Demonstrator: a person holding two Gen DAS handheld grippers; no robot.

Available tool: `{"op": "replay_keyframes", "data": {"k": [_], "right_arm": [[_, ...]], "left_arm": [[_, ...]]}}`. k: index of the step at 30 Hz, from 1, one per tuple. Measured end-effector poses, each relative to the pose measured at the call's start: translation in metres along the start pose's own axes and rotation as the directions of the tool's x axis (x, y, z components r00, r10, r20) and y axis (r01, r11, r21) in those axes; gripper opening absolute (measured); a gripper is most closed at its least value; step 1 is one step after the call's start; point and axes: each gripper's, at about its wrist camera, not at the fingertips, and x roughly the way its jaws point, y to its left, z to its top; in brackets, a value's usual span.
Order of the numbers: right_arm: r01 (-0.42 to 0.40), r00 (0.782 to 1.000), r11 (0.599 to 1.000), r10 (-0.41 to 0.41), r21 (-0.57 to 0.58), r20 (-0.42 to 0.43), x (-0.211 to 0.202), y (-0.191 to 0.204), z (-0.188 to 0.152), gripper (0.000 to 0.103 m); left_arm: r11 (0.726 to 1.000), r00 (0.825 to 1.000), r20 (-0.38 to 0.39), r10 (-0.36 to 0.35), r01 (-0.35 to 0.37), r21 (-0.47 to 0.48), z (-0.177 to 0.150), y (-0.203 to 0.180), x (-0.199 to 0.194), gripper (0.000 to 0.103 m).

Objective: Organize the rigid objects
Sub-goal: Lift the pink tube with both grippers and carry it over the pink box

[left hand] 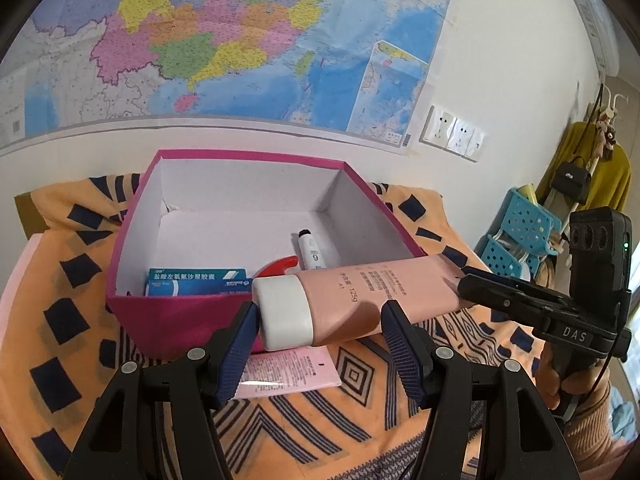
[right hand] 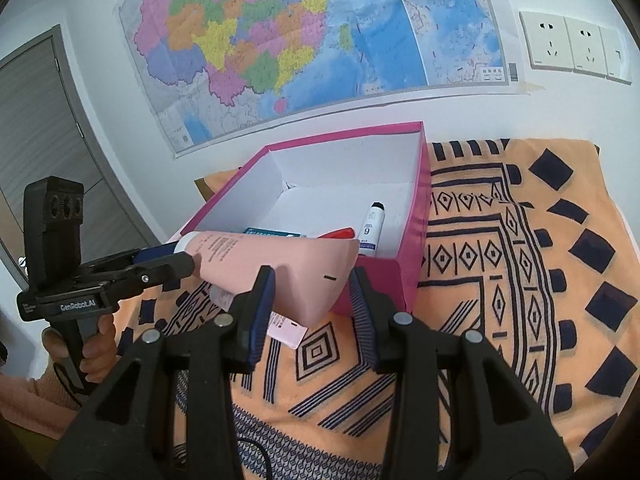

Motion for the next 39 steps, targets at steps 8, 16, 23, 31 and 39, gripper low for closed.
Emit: {"op": "replay_keyframes", "data": {"k": [8,16,23,31,39], "right_arm": [[0.007,1.000,1.000,-0.006,-0.016,0.012,0.003,-0.003,0.012,0.042],[0.011,1.000,1.000,-0.011,-0.022,0.019,0.008,-0.007,0.021,0.042],[0.006,1.000,1.000,-0.006,-0.002,0.014,0.015,-0.016,0.026,0.042],[0.015,1.000,1.000,-0.015,0.003,0.011,0.022,-0.022,0.032,0.042],[0.025,1.000,1.000,-0.025,0.009,0.001,0.029,-0.030,0.035,0.042]], "left_arm": [[1.000,1.000,0.002,0.007,-0.007,0.004,0.011,0.002,0.009,0.064],[1.000,1.000,0.004,0.016,-0.016,0.010,0.020,0.003,0.018,0.064],[1.000,1.000,-0.004,0.026,-0.026,0.014,0.023,0.005,0.026,0.064],[0.999,0.999,-0.016,0.034,-0.034,0.021,0.029,0.007,0.038,0.064],[0.999,0.999,-0.033,0.040,-0.039,0.017,0.031,0.009,0.051,0.064]]}}
